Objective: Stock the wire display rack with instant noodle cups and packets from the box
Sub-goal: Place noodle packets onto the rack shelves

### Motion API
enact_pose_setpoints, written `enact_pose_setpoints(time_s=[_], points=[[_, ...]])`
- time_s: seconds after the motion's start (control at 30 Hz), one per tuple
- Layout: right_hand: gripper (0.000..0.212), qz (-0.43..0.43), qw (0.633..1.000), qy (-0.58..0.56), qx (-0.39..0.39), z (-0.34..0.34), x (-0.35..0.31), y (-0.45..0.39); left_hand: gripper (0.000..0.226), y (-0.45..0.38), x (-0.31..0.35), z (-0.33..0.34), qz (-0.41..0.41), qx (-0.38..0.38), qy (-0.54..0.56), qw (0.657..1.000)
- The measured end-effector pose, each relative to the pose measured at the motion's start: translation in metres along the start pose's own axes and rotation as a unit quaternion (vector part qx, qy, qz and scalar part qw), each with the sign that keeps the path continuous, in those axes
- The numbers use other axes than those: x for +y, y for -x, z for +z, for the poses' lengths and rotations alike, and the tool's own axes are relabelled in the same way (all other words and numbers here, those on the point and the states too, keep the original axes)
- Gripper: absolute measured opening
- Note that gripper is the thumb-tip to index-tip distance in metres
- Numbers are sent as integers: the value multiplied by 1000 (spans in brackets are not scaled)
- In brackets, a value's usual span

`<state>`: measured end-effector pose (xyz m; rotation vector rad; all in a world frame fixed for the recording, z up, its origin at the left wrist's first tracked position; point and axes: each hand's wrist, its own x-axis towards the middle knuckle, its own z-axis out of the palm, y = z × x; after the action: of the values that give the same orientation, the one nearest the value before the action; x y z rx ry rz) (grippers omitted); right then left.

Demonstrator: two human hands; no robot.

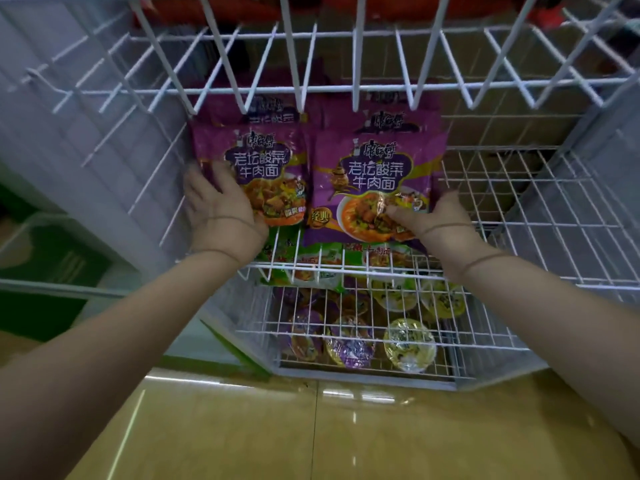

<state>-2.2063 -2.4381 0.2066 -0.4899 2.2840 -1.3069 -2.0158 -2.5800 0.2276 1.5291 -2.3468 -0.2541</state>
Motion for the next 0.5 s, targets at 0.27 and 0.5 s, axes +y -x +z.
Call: enact_pose_setpoints(time_s=[0.27, 0.5], points=[[92, 9, 999, 2, -37, -30, 3, 16, 49, 50, 73, 5, 83, -43, 134, 987], [34, -39, 999, -17, -20, -98, 12, 50, 16, 103, 160, 11, 123, -128, 284, 942]])
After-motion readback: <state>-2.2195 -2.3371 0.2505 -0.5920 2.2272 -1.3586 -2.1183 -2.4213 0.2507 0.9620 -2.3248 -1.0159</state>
